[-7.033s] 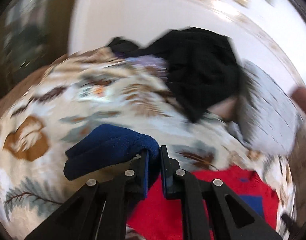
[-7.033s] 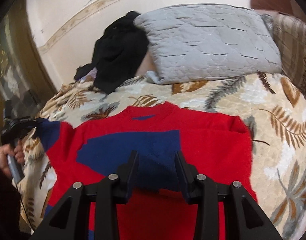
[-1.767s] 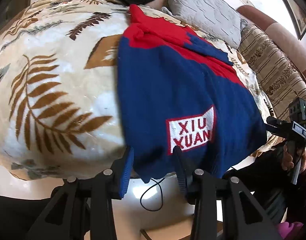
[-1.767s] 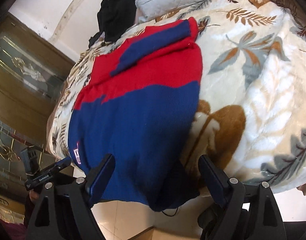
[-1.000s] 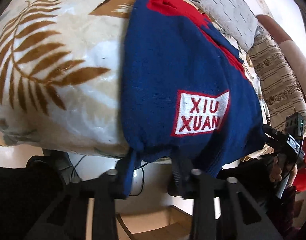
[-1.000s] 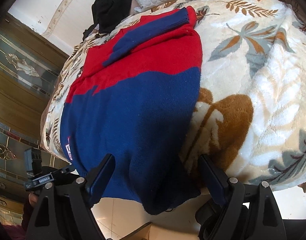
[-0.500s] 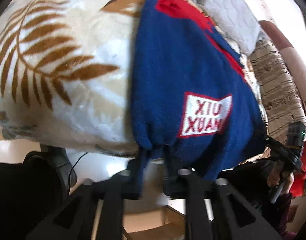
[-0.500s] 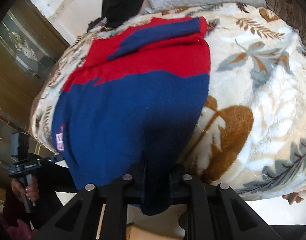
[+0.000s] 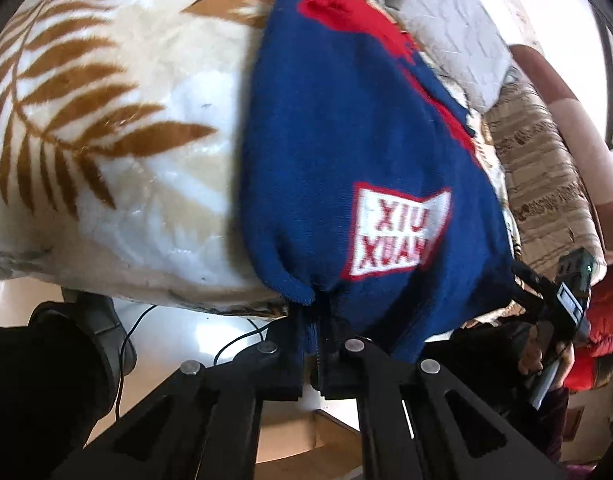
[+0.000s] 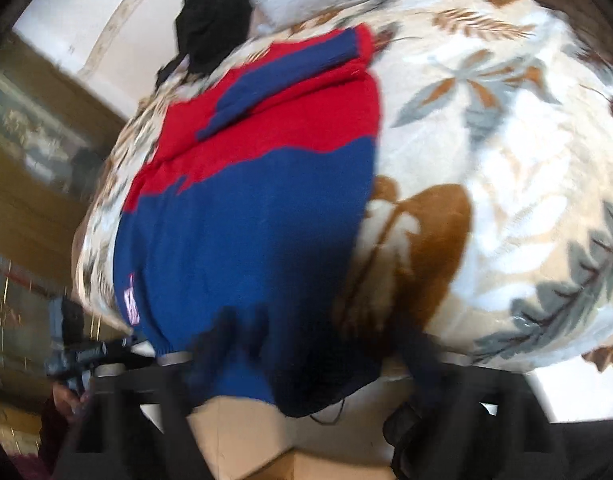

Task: Fold small clothes
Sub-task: 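Carry the lifted hem over the sweater body toward the collar with both tools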

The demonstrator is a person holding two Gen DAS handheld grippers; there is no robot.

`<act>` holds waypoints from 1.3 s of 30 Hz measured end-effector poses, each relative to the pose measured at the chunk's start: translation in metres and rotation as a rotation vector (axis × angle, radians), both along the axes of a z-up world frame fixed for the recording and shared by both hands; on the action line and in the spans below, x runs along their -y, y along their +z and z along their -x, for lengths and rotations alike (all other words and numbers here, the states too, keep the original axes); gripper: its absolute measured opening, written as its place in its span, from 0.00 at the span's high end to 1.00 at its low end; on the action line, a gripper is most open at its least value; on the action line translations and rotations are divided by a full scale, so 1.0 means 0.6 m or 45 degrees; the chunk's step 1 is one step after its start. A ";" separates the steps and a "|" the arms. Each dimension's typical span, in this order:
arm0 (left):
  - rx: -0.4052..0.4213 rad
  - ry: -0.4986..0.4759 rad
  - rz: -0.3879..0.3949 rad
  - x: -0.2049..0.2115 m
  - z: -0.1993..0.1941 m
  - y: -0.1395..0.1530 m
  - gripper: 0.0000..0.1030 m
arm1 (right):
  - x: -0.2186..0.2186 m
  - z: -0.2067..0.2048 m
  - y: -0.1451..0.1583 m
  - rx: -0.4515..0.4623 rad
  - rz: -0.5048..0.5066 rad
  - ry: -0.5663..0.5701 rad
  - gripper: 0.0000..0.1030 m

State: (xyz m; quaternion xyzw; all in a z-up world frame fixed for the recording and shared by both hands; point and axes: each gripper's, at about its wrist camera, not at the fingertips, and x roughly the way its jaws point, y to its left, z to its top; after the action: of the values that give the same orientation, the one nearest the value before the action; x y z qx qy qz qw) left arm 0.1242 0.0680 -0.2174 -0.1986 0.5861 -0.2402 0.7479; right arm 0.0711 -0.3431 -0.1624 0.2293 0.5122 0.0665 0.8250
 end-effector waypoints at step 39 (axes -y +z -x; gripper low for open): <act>0.152 0.148 -0.104 -0.094 0.004 0.065 0.33 | 0.060 0.025 0.020 0.115 -0.278 -0.045 0.14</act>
State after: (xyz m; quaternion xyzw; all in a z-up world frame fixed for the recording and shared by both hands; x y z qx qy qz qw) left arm 0.1215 0.1242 -0.1787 -0.1871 0.5372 -0.1836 0.8017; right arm 0.0564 -0.3793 -0.1502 0.3234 0.4603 0.1175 0.8184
